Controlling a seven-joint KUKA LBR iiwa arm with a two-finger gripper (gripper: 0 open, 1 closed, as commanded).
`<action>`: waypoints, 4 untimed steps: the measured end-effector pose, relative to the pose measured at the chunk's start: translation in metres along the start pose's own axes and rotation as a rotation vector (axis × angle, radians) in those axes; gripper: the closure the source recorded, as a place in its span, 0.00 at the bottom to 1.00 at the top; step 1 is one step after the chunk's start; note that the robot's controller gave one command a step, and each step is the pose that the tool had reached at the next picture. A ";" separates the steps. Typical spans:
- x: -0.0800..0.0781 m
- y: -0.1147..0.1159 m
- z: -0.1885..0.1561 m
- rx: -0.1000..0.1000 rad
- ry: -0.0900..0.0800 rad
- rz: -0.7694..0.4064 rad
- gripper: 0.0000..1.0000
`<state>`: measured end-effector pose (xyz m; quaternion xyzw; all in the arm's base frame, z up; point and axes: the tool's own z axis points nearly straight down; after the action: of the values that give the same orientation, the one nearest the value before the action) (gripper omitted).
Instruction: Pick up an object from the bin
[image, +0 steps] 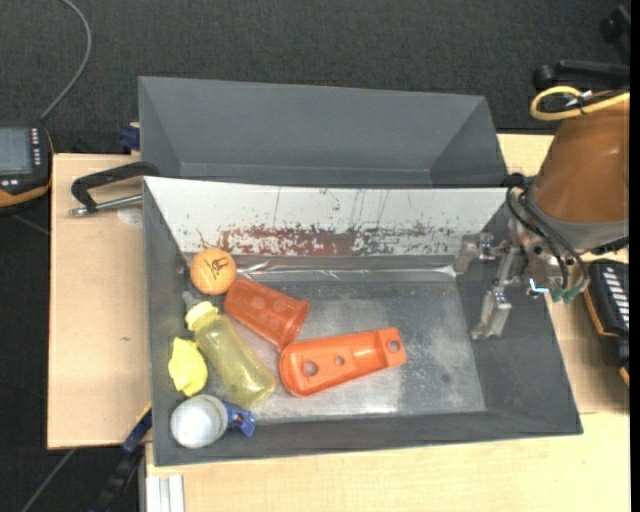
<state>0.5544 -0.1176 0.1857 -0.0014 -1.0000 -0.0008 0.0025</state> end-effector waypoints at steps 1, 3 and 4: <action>-0.002 0.000 -0.005 0.001 -0.009 -0.002 0.00; 0.000 0.067 0.078 -0.001 -0.008 -0.032 0.00; 0.016 0.091 0.101 0.000 -0.009 -0.030 0.00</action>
Offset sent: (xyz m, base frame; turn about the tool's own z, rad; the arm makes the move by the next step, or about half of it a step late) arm -0.0158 0.0774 -0.0816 -0.1420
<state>0.5386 -0.0265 0.0850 0.0134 -0.9999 -0.0007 -0.0022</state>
